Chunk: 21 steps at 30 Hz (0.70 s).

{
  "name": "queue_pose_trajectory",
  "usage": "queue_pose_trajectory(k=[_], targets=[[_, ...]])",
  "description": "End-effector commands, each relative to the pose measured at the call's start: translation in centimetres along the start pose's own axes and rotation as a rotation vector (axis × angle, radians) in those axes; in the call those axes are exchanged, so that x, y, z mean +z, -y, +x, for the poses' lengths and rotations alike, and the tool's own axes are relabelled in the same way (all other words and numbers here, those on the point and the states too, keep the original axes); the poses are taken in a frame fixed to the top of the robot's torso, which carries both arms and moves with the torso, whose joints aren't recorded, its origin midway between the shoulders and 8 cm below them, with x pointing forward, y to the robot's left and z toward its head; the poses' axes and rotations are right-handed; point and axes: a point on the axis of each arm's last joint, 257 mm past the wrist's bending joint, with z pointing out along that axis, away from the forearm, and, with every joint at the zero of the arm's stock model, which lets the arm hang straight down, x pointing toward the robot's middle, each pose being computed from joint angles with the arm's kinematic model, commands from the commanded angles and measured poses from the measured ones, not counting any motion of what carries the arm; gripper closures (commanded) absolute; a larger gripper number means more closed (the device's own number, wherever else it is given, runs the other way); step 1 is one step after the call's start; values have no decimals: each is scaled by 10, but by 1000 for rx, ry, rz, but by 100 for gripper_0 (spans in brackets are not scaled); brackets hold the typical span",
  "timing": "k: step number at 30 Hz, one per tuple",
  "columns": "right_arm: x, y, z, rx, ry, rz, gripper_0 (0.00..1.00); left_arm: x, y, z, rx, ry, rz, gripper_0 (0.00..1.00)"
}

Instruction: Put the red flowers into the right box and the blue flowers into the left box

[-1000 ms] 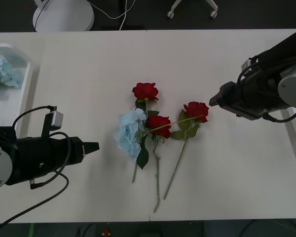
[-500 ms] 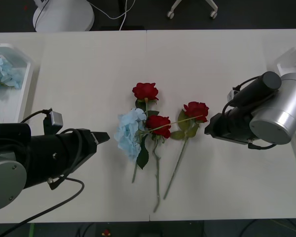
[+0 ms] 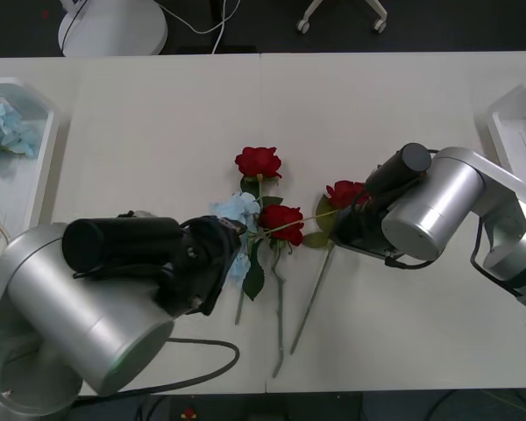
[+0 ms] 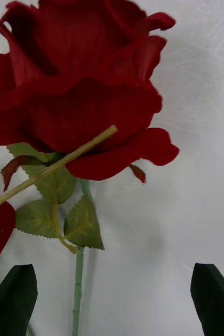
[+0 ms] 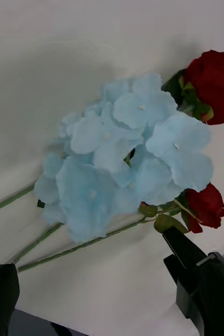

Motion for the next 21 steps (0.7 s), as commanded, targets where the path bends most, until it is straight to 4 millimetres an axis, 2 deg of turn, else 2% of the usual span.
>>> queue_pose_trajectory(k=[1, 8, 11, 16, 21], targets=[[8, -18, 5, 54, 0, -9, 15, 18, 23, 1, 14, 55, 12, 0], [24, -21, 11, 49, 4, 24, 15, 56, 34, 9, 70, 92, -24, 0], [32, -19, 17, 28, 4, 53, 15, 69, 37, 14, 42, 91, -41, 0], [38, -23, 21, 33, 2, 60, 15, 78, 40, 29, 27, 71, -50, 0], [42, -30, 25, 43, -5, 57, 15, 78, 25, 39, 43, 86, -58, 0]])
